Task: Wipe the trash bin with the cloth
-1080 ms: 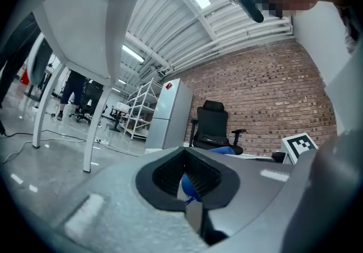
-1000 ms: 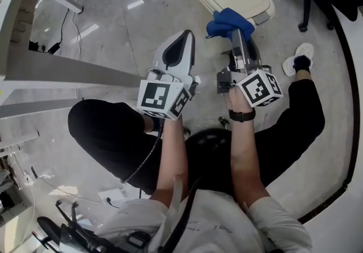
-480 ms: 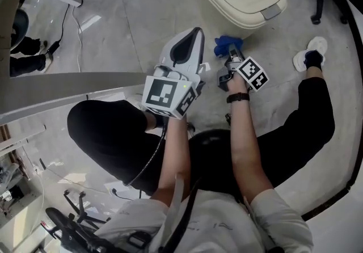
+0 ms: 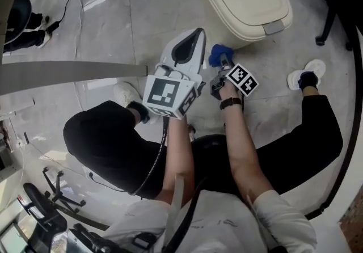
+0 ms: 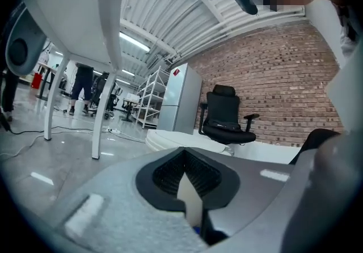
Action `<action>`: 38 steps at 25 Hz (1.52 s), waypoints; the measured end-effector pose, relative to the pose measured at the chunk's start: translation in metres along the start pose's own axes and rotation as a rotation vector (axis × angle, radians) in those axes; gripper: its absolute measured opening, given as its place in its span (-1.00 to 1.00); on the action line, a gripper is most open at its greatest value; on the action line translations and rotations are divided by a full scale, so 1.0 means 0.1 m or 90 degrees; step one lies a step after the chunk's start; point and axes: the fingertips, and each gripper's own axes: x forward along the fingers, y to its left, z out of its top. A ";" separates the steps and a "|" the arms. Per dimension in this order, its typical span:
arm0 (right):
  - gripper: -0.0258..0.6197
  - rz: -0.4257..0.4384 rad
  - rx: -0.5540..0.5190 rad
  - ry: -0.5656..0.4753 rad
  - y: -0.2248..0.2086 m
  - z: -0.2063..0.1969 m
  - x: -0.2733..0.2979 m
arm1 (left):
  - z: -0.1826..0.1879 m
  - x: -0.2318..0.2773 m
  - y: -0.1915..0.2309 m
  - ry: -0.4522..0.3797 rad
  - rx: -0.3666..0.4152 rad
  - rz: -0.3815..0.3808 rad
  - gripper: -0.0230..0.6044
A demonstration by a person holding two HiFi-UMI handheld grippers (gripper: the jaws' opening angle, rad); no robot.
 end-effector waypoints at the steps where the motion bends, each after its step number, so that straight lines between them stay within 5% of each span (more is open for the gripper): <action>1: -0.79 0.024 -0.042 0.007 0.14 0.04 -0.09 | 0.03 -0.02 0.00 -0.010 0.006 0.015 -0.93; 5: -0.79 0.136 -0.223 0.003 0.79 0.32 -0.58 | 0.13 -0.14 -0.07 -0.037 0.012 0.082 -0.93; 12: -0.79 0.327 -0.415 0.016 1.65 0.65 -1.36 | 0.34 -0.41 -0.30 -0.106 0.006 0.192 -0.93; 18: -0.79 0.502 -0.366 -0.103 2.46 1.42 -1.92 | 0.52 -0.43 -0.59 -0.151 0.009 0.245 -0.93; 22: -0.79 0.483 -0.360 -0.091 2.32 1.52 -1.78 | 0.62 -0.35 -0.78 -0.170 0.015 0.269 -0.93; 25: -0.79 0.465 -0.499 -0.071 2.04 1.21 -1.54 | 0.65 -0.31 -0.82 -0.170 0.017 0.294 -0.93; 28: -0.79 0.383 -0.629 -0.026 1.46 0.90 -1.14 | 0.64 -0.29 -0.81 -0.169 0.009 0.316 -0.93; 31: -0.79 0.301 -0.644 0.071 0.88 0.66 -0.65 | 0.59 -0.30 -0.74 -0.178 0.008 0.339 -0.93; 38: -0.79 0.209 -0.641 0.225 -0.02 0.27 0.00 | 0.26 -0.25 -0.71 -0.156 -0.025 0.372 -0.93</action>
